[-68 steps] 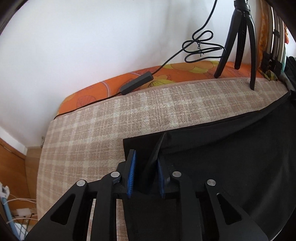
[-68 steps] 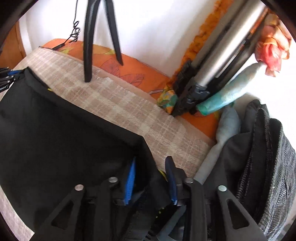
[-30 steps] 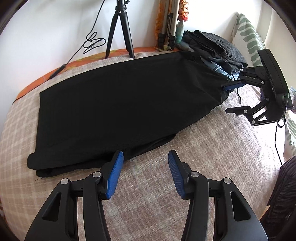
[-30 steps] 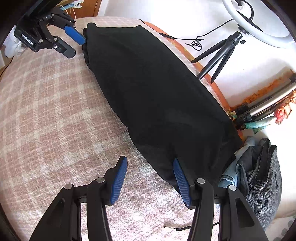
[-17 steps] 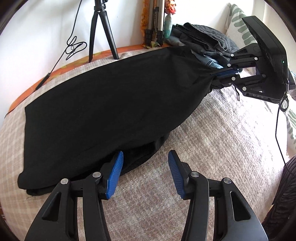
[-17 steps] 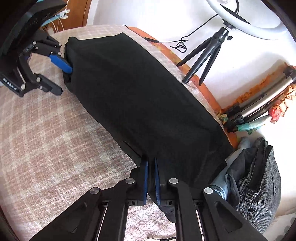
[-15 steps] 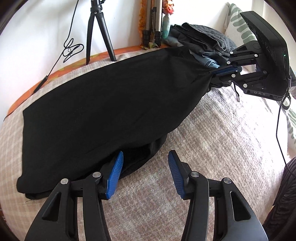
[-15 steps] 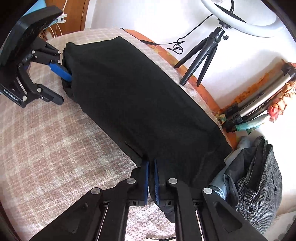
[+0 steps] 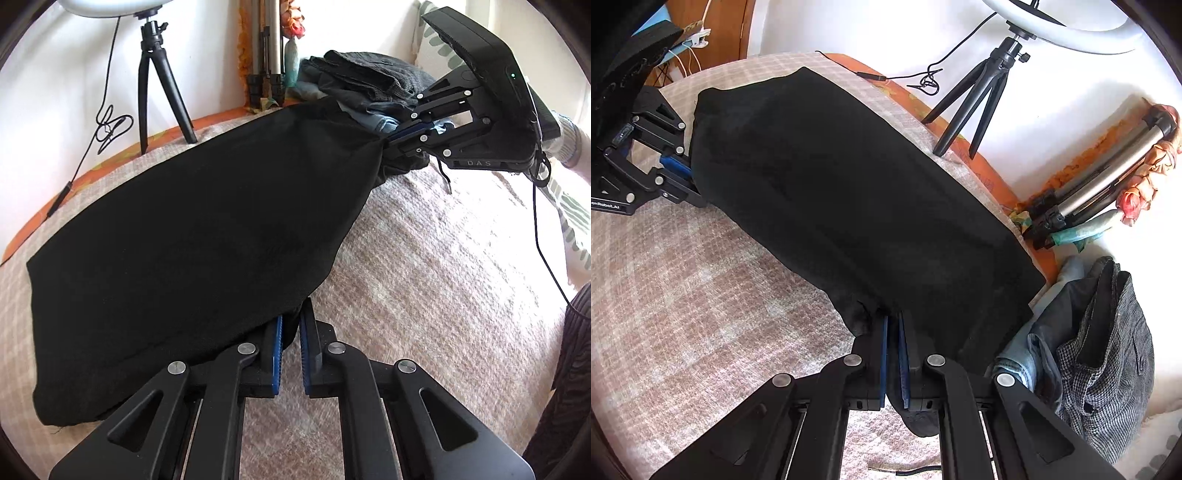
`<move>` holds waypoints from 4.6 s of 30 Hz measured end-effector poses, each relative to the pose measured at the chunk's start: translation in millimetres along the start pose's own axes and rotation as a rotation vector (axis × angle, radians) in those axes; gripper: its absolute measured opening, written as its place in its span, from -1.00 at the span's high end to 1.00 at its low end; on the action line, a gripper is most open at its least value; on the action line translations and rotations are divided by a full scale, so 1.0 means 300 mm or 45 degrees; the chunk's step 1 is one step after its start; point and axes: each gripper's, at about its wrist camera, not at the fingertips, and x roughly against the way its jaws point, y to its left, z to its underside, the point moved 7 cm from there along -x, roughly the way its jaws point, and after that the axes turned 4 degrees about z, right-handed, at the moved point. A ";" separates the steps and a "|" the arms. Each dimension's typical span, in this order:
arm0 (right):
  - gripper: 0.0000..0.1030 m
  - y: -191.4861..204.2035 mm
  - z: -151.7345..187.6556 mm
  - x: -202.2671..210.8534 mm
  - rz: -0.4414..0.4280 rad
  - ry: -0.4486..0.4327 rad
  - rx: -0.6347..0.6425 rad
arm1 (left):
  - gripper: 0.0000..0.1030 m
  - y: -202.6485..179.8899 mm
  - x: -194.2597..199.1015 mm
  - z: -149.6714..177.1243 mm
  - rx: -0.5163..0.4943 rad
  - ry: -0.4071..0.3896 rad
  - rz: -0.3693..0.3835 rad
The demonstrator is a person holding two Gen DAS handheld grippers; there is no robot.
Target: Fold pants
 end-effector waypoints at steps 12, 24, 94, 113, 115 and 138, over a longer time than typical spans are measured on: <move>0.28 -0.038 0.167 0.088 -0.072 -0.027 -0.228 | 0.05 0.291 0.320 0.157 0.382 -0.129 -0.183; -0.42 -0.181 0.269 0.117 -0.306 -0.078 -1.008 | -0.23 0.647 0.298 0.291 1.170 -0.129 -0.106; -0.35 -0.383 0.305 -0.168 -0.623 -0.092 -1.591 | -0.10 -0.382 -0.102 -0.299 -0.047 0.013 0.236; -0.27 -0.401 0.351 -0.121 -0.736 -0.132 -1.682 | 0.78 -0.400 -0.196 -0.313 -0.047 -0.061 0.370; -0.36 -0.389 0.347 -0.126 -0.757 -0.121 -1.686 | 0.79 -0.370 -0.158 -0.314 -0.001 -0.101 0.375; 0.80 -0.440 0.313 -0.104 -0.555 -0.165 -1.688 | 0.82 -0.493 -0.180 -0.357 -0.058 -0.122 0.441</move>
